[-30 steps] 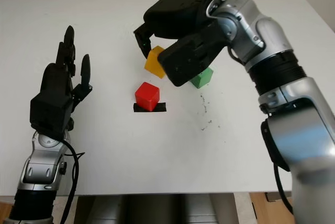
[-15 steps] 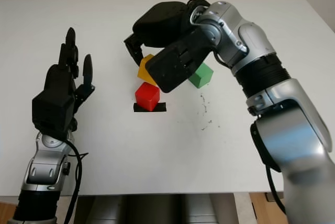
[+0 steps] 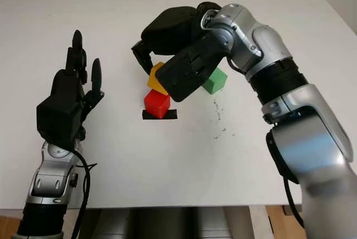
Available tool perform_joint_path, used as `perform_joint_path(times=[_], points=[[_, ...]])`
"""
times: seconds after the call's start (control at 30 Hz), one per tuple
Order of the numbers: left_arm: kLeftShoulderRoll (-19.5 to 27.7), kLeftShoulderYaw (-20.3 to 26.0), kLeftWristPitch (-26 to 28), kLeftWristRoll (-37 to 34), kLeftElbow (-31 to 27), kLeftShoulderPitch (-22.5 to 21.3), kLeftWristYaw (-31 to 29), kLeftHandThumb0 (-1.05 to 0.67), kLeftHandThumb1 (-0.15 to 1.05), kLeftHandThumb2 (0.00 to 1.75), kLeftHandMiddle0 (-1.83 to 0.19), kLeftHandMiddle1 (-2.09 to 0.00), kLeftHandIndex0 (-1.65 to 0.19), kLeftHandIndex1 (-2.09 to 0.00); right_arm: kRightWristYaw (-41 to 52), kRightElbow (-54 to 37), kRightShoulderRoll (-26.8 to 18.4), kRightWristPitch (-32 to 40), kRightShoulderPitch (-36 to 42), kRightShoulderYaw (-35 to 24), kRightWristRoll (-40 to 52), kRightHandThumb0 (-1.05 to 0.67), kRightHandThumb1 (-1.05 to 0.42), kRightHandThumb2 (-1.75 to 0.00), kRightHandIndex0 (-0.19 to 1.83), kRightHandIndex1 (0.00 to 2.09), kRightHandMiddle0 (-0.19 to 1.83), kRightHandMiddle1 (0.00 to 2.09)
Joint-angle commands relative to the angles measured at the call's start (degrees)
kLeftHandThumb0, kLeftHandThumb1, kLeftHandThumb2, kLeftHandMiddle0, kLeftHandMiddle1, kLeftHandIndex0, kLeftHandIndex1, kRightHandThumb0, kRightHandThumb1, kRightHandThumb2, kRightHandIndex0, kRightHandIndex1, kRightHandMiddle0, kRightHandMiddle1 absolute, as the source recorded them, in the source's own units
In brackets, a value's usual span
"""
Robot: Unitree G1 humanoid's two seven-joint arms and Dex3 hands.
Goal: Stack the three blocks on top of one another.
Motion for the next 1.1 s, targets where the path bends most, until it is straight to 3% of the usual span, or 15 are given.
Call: perform_joint_path(times=[0.0,0.97,1.07], points=[[-0.30,-0.17,-0.83,-0.31,-0.65,0.34,-0.07,-0.77,1.05,0.69,0.07,-0.05,0.09,-0.04,-0.71,0.35,0.46,-0.54,-0.56,0.24,0.05,-0.33,-0.90,-0.06,0.42,0.04,0.39,1.73],[-0.12,-0.68,-1.79,-0.90,0.03,0.36,-0.89,-0.74,1.05,0.71,0.12,-0.05,0.13,-0.04,-1.59,4.24,3.36,-0.53,-0.98,0.91,-0.08,-0.33,-0.92,-0.06,0.40,0.05,0.38,1.77],[-0.34,-0.64,-1.87,-1.49,-0.06,0.54,-1.16,-0.73,1.05,0.71,0.13,-0.05,0.14,-0.03,-0.43,4.11,3.50,0.08,-1.06,1.13,-0.04,-0.35,-0.91,-0.05,0.36,0.04,0.39,1.67]])
